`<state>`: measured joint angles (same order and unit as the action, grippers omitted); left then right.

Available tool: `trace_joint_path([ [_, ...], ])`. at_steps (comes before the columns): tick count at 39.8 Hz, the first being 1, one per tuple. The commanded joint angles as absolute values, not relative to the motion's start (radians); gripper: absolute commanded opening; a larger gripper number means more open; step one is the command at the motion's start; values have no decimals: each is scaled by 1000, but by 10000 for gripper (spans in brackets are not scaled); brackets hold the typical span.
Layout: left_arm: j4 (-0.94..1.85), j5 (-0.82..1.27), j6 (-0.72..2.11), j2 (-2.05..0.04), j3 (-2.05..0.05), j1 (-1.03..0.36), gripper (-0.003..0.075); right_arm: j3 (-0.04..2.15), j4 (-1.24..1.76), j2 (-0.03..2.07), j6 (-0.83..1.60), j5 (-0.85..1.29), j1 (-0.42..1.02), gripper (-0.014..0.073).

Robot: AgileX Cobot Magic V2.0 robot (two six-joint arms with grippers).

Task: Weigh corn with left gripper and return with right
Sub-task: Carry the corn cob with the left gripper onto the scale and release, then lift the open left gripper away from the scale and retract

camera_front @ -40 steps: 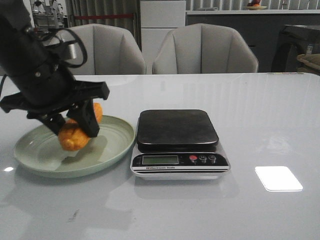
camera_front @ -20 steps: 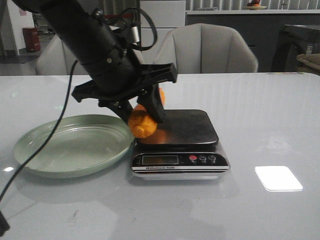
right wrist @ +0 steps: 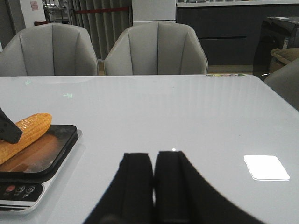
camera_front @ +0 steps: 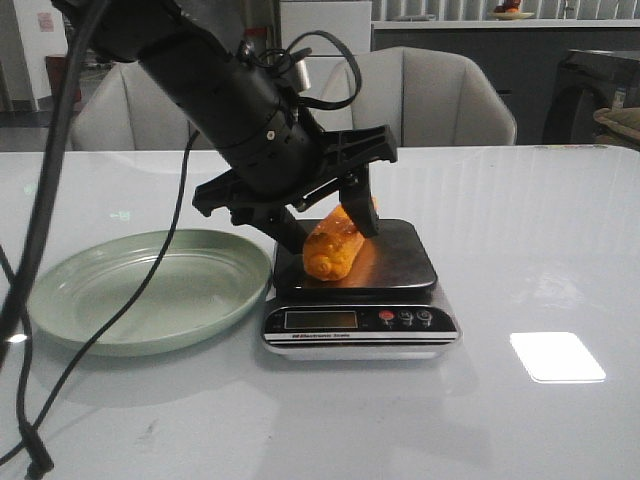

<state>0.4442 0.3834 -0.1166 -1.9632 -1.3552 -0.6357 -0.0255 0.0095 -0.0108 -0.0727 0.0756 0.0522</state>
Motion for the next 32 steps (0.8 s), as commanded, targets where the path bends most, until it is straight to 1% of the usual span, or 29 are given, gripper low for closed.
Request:
trace_joint_path([
  [1, 468, 335, -119, -1911, -1388, -641, 514, -36, 0, -29, -66, -10, 50, 174],
  [8, 433, 388, -119, -1868, -1385, -639, 514, -36, 0, -29, -66, -10, 50, 174],
  [12, 399, 386, -119, -1799, -1352, -639, 512, -36, 0, -29, -66, -10, 50, 174],
  [17, 349, 379, -119, -1691, -1269, -639, 512, -36, 0, -29, -66, -10, 50, 174],
  [25, 236, 379, -119, -1462, -1093, -639, 512, -36, 0, -28, -66, -10, 50, 174],
  [32, 221, 311, -119, -1258, -914, -639, 512, -36, 0, -28, -66, -10, 50, 174],
])
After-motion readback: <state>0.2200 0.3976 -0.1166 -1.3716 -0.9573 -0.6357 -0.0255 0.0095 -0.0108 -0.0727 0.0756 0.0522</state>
